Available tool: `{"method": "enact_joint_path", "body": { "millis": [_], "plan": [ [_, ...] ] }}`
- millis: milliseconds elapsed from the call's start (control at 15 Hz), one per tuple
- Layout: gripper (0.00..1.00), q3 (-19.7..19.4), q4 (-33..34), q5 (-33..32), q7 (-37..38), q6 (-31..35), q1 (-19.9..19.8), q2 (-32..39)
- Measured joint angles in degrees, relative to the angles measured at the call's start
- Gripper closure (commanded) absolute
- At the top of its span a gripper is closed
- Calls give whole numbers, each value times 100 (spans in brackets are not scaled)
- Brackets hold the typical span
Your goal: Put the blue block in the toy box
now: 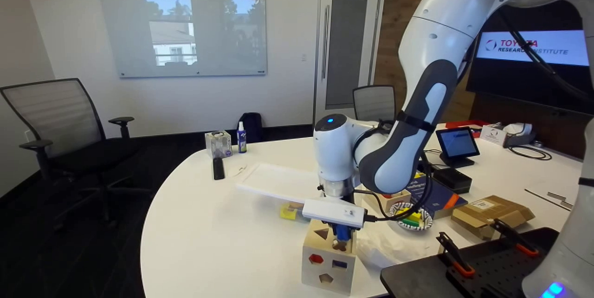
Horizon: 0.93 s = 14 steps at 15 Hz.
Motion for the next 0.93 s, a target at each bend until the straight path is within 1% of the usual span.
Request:
{"method": "enact_joint_path", "body": {
  "millis": [200, 400, 600, 933],
  "plan": [
    [84, 3, 3, 2, -264, 71, -35, 0],
    [84, 41, 2, 6, -378, 159, -32, 2],
    [84, 95, -2, 23, -390, 288, -19, 15],
    [84, 172, -37, 247, -407, 425, -18, 83]
  ]
}}
